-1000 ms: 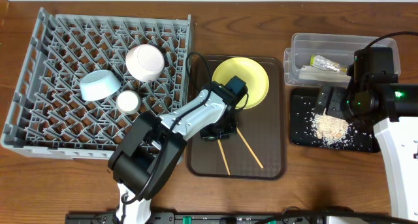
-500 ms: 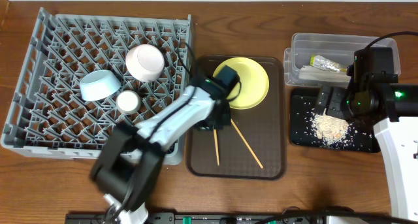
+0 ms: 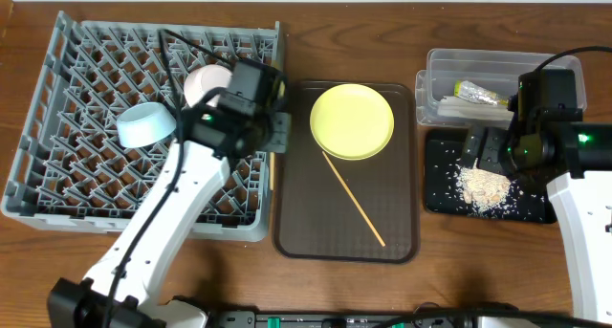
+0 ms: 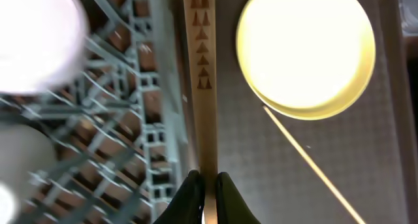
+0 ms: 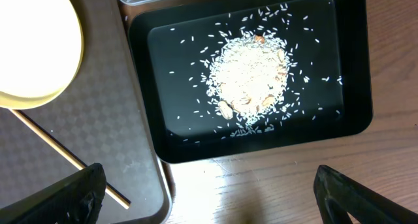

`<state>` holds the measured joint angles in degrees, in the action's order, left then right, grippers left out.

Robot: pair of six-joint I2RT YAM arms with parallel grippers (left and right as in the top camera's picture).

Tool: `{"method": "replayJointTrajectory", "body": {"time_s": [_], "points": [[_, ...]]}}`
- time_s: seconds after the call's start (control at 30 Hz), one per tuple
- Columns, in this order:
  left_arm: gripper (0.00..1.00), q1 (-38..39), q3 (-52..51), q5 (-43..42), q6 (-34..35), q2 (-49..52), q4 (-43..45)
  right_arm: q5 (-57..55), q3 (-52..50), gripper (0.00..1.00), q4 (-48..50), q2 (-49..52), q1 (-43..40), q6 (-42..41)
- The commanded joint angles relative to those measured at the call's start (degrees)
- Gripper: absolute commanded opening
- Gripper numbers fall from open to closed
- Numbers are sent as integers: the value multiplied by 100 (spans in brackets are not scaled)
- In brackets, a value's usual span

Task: Sort waste into correct bins and load items into the dishwasher
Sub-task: 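Carry the chopstick left and drop it upright into the rack, then reach left gripper back and grasp the second wooden chopstick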

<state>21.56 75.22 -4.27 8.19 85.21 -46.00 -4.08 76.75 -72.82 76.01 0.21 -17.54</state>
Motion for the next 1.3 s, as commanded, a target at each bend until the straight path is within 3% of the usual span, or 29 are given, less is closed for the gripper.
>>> {"method": "replayJointTrajectory", "body": {"time_s": [0.0,0.37,0.47,0.6,0.63,0.73,0.83,0.9,1.0,1.27], "points": [[8,-221,114,251,-614,59,9,-20,17,99,-7,-24,-24,44],[8,-494,114,498,-776,616,39,-17,15,99,-9,-26,-24,44],[16,-496,114,503,-778,787,70,-17,15,99,-13,-24,-24,44],[17,-549,114,501,-776,938,116,-17,15,99,-17,-24,-24,46],[27,-562,114,501,-776,944,120,-17,15,99,-17,-24,-24,46],[31,-575,125,498,-772,918,118,-17,15,99,-15,-24,-24,46],[43,-551,177,470,-682,769,83,-17,15,99,-15,-24,-24,46],[45,-485,247,361,-404,616,7,-20,17,99,-15,-24,-24,46],[57,-197,267,-588,179,393,-13,-17,15,99,-9,-26,-24,44],[63,922,168,-474,2608,756,35,-17,15,99,-4,-24,-24,44]]}}
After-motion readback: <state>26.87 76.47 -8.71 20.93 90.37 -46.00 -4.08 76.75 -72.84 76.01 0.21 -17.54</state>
